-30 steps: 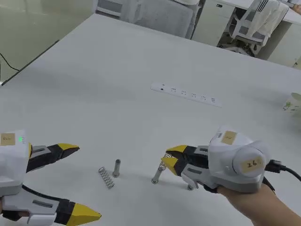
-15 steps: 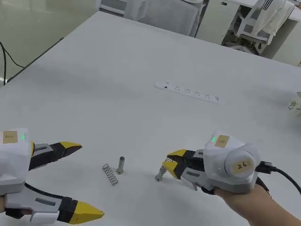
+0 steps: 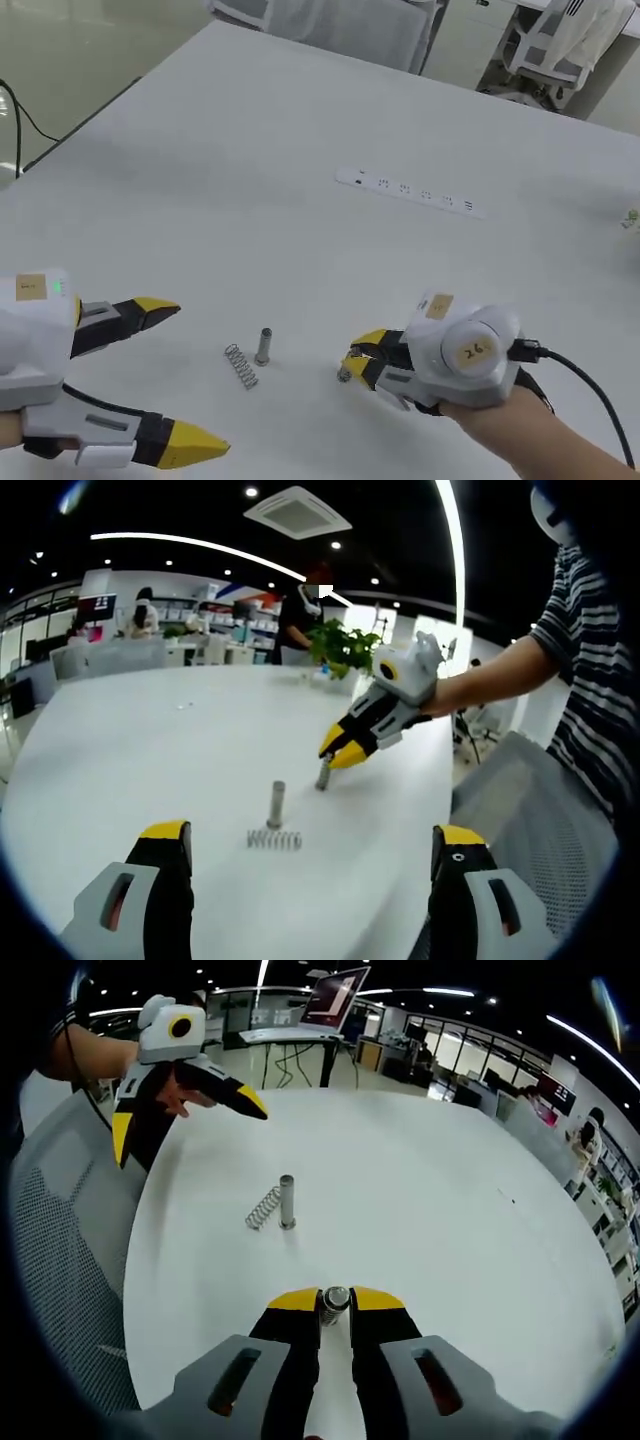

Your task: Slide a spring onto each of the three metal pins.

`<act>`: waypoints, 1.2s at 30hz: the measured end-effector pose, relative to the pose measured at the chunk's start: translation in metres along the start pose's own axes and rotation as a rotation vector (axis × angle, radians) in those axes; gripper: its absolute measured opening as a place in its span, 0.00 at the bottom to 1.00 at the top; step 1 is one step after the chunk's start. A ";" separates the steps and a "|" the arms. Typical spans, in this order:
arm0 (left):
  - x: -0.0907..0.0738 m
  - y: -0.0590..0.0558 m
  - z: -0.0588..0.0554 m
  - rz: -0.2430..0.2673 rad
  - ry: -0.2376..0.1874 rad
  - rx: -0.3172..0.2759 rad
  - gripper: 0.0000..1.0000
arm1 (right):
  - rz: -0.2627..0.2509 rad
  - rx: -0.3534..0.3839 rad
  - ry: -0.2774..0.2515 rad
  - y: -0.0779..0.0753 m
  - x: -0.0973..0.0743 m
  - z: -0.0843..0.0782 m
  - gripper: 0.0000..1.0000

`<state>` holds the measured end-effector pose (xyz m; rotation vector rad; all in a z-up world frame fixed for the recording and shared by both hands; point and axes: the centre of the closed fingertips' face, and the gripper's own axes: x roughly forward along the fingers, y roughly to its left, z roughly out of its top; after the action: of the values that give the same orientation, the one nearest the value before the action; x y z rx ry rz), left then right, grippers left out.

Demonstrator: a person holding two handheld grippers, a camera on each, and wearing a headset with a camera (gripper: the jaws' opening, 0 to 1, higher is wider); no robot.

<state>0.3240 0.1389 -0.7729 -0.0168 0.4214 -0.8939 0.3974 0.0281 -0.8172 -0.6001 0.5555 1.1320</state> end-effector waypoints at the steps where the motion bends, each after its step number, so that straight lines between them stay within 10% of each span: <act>1: 0.000 0.001 0.000 0.003 -0.001 -0.001 0.97 | 0.002 0.010 0.009 0.000 0.000 -0.001 0.08; 13: 0.003 0.001 0.001 -0.005 -0.002 -0.010 0.97 | -0.006 0.061 0.005 0.000 -0.006 0.001 0.12; 36: 0.008 0.001 0.007 -0.022 -0.005 0.000 0.97 | -0.046 0.206 -0.155 0.002 -0.066 0.017 0.13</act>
<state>0.3321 0.1321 -0.7694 -0.0242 0.4171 -0.9154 0.3753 -0.0031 -0.7603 -0.3425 0.5142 1.0528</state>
